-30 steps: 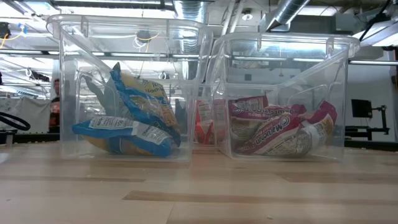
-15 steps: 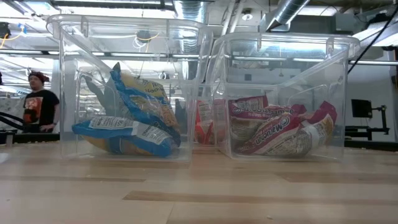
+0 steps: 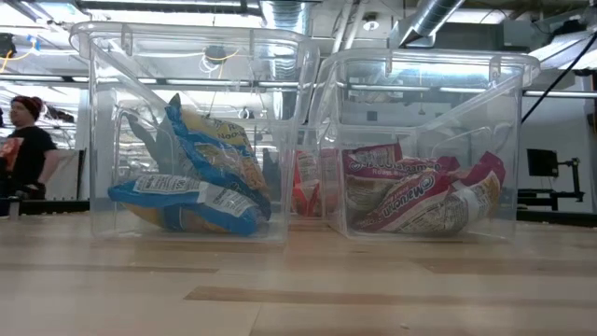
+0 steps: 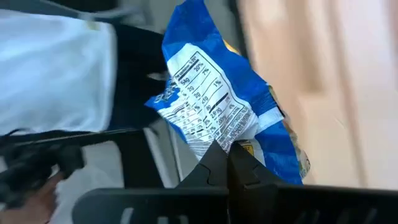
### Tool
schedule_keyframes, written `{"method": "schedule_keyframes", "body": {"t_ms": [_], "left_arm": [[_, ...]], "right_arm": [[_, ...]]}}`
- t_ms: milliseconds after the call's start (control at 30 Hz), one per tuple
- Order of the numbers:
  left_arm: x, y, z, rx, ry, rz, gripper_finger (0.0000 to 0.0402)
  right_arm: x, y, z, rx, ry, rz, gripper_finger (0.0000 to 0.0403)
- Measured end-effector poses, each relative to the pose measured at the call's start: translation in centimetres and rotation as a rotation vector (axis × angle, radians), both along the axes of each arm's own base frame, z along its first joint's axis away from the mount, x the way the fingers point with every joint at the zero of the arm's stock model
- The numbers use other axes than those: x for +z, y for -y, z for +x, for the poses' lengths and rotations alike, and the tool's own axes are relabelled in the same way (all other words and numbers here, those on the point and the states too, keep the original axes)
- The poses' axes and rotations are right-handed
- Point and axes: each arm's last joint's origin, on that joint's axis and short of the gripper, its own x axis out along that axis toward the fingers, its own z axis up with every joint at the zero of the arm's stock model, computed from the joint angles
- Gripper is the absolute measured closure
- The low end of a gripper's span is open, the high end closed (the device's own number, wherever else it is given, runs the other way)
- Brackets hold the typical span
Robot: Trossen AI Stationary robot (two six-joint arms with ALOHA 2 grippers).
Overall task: Sort Maruchan noodles
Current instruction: Put the blue noodle pack into the bottom left transparent bin
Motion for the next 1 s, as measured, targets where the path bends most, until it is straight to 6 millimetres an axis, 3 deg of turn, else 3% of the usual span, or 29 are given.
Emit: {"method": "schedule_keyframes", "body": {"t_ms": [267,567,1000], "left_arm": [[0.0,-0.1,0.0,0.042,-0.001,-0.016,0.0166],[0.0,-0.1,0.0,0.041,0.0,-0.025,0.0166],[0.0,-0.1,0.0,0.035,0.002,-0.032,0.0166]], "right_arm": [[2.5,1.6,3.3,-0.038,0.345,0.119,0.0399],[5.6,5.2,6.4,-0.168,0.723,0.186,0.0399],[11.6,10.0,8.5,-0.31,1.13,-0.113,0.04]]}}
